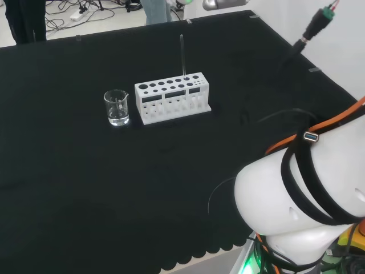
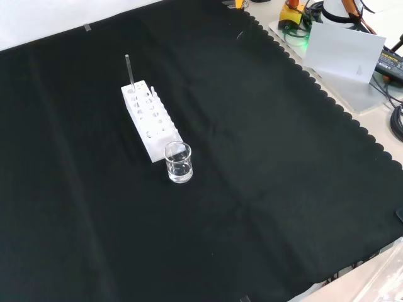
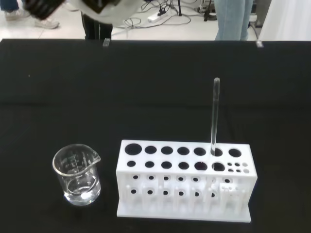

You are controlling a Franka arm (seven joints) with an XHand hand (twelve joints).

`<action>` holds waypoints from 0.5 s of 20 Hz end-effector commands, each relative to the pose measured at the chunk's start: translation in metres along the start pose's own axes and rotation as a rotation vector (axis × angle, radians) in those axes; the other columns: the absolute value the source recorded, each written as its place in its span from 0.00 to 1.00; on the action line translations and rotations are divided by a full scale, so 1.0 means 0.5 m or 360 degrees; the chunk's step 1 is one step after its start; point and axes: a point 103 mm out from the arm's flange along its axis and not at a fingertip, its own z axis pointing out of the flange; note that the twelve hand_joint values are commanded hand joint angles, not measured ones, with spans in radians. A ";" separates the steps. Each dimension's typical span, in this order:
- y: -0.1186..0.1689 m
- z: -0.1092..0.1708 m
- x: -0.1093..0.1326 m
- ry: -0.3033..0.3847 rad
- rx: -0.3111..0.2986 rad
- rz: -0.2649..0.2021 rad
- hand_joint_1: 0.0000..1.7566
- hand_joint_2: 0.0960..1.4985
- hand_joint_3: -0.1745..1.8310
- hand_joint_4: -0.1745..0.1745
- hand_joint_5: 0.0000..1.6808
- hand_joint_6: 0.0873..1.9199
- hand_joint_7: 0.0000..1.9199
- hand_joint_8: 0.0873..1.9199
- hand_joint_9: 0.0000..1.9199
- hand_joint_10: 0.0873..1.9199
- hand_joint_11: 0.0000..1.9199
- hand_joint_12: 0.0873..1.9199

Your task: Take the glass rod from the white test tube rack.

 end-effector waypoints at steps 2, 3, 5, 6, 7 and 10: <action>0.066 0.055 0.005 -0.0010 0.0020 -0.0047 0.52 0.43 0.41 0.00 0.26 0.01 0.28 0.41 0.40 0.34 0.31 0.65; 0.074 0.061 0.010 -0.0010 0.0019 -0.0051 0.52 0.43 0.41 0.00 0.26 0.02 0.28 0.41 0.41 0.34 0.32 0.65; 0.091 0.074 0.017 -0.0019 0.0032 -0.0055 0.52 0.43 0.41 0.00 0.26 0.03 0.29 0.41 0.43 0.33 0.35 0.64; 0.097 0.081 0.018 -0.0017 0.0036 -0.0053 0.53 0.43 0.41 0.00 0.26 0.03 0.29 0.41 0.43 0.33 0.35 0.64; 0.104 0.088 0.019 -0.0014 0.0042 -0.0053 0.53 0.43 0.41 0.00 0.26 0.03 0.30 0.41 0.44 0.33 0.36 0.63; 0.122 0.112 0.017 -0.0005 0.0054 -0.0050 0.53 0.43 0.41 0.00 0.27 0.04 0.31 0.42 0.46 0.33 0.38 0.63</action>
